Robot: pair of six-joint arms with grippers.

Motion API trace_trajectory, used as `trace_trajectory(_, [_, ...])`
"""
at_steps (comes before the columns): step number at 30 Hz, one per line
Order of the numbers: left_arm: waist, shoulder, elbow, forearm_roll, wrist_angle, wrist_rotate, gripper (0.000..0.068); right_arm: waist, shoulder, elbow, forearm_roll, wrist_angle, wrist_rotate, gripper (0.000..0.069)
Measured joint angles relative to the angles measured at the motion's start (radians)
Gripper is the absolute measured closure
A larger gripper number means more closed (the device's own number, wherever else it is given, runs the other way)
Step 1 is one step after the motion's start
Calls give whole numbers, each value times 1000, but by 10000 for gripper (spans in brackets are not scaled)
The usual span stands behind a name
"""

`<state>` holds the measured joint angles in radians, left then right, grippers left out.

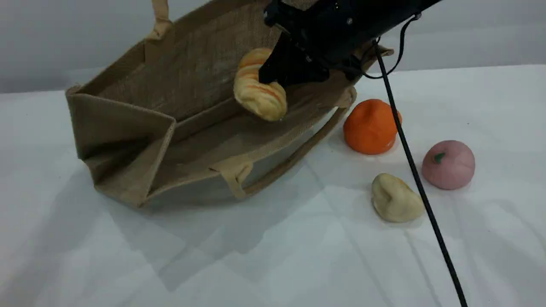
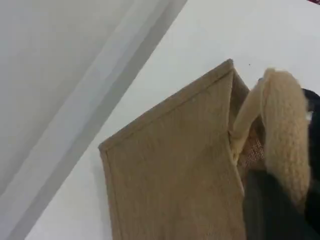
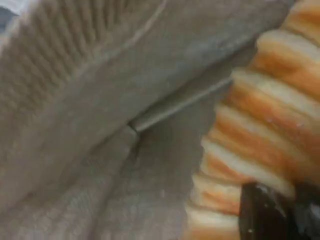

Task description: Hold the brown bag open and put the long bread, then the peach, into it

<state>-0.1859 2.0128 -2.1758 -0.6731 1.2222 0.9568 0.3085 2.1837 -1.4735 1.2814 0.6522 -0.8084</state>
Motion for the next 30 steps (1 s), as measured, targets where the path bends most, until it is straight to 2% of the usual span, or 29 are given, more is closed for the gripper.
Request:
trace_trajectory(2, [0,0,0,0,0,0,586,0,0,0,0,17,0,470])
trace_trajectory(5, [0,0,0,0,0,0,586,0,0,0,12,31,1,286])
trace_trajectory(7, [0,0,0,0,0,0,586,-2,-1,0,17,51,2,197])
trace_trajectory(9, [0,0,0,0,0,0,586,-15,-8,0,7,79,2,151])
trace_trajectory(13, [0,0,0,0,-1,-1,586,-66,-43,0,-34,141,2,141])
trace_trajectory(21, [0,0,0,0,-1,-1,586,-180,-160,0,-231,298,71,198])
trace_trajectory(25, [0,0,0,0,-1,-1,586,-212,-221,0,-395,332,169,202])
trace_trajectory(30, [0,-1,0,1,-1,-1,586,-218,-291,0,-679,385,333,202])
